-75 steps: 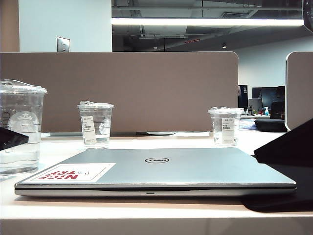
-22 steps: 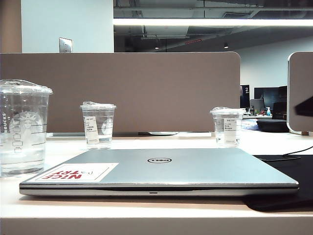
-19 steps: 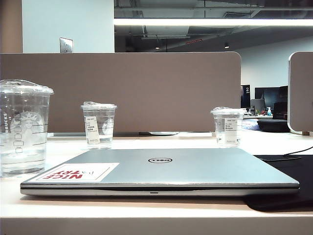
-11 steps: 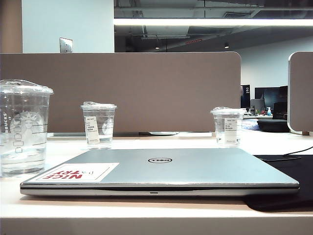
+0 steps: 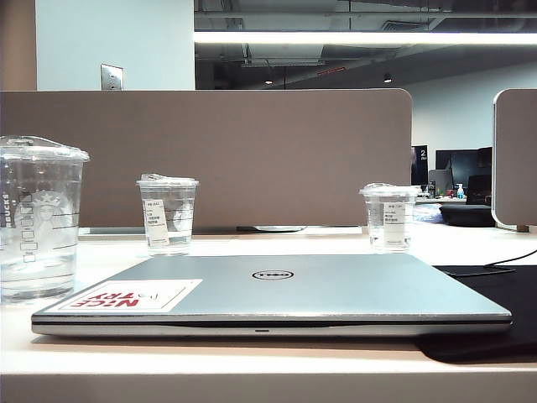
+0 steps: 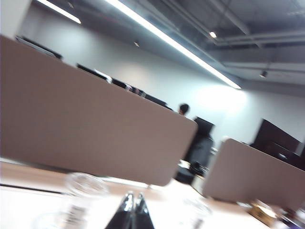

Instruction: Pick up the coffee cup on the middle and place it on the left side of the laptop.

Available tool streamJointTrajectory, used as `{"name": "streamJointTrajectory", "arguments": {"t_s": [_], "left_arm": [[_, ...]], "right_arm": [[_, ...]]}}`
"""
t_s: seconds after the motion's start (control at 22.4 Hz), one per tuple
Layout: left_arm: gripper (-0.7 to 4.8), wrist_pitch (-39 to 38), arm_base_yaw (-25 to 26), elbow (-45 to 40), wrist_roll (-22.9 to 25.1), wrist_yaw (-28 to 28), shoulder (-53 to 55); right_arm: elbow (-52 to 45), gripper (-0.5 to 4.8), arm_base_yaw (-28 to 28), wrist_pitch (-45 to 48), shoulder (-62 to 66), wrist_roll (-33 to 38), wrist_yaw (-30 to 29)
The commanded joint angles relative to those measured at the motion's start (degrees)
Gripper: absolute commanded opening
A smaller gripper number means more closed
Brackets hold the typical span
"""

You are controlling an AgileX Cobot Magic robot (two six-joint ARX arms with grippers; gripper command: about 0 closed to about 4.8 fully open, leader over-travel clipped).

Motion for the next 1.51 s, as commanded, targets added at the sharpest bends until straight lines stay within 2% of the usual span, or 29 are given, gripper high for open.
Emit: {"name": "streamJointTrajectory", "arguments": {"t_s": [0.04, 0.09, 0.13, 0.36, 0.45, 0.53, 0.76, 0.89, 1.07, 1.16, 1.25, 1.38, 1.51], "left_arm": [[-0.03, -3.6, -9.8, 0.3, 9.9, -0.5, -0.1], [-0.03, -5.6, -11.9, 0.3, 11.5, -1.4, -0.2], [-0.03, -10.6, -16.5, 0.3, 15.0, -4.4, -0.2], [-0.03, -17.5, -24.3, 0.2, 23.5, -12.0, -0.2], [-0.03, -19.1, -25.3, 0.2, 25.7, -16.2, -0.3], [-0.03, -23.0, -25.3, 0.2, 29.9, -19.9, -1.0], [-0.03, -37.9, -25.3, 0.2, 44.2, -30.0, -7.3], [-0.03, -42.2, -25.3, 0.2, 51.5, -35.5, -9.5], [-0.03, -45.6, -25.3, 0.2, 54.5, -42.2, -9.5], [-0.03, -45.9, -25.4, 0.2, 54.4, -42.0, -9.5], [-0.03, -45.5, -26.9, 0.3, 53.4, -41.4, -10.4], [-0.03, -45.6, -31.0, 0.2, 53.4, -47.2, -13.6], [-0.03, -46.1, -32.9, 0.2, 53.6, -49.4, -16.0]], "right_arm": [[-0.2, -0.05, 0.0, 1.0, -0.1, 0.0, -0.1], [-0.2, -0.05, 0.0, 1.0, -0.1, 0.0, -0.1], [-0.2, -0.05, 0.0, 1.0, -0.1, 0.0, -0.1], [-0.2, -0.05, 0.0, 1.0, -0.1, 0.0, -0.1], [-0.2, -0.05, 0.0, 1.0, -0.1, 0.0, -0.1], [-0.2, -0.05, 0.0, 1.0, -0.1, 0.0, -0.1], [-0.2, -0.05, 0.0, 1.0, -0.1, 0.0, -0.1], [-0.2, -0.05, 0.0, 1.0, -0.1, 0.0, -0.1], [-0.2, -0.05, 0.0, 1.0, -0.1, 0.0, -0.1], [-0.2, -0.05, 0.0, 1.0, -0.1, 0.0, -0.1], [-0.2, -0.05, 0.0, 1.0, -0.1, -0.1, -0.1], [-0.2, -0.05, 0.0, 1.0, -0.1, 0.0, -0.1], [-0.2, -0.05, 0.0, 1.0, -0.1, 0.0, -0.1]]}}
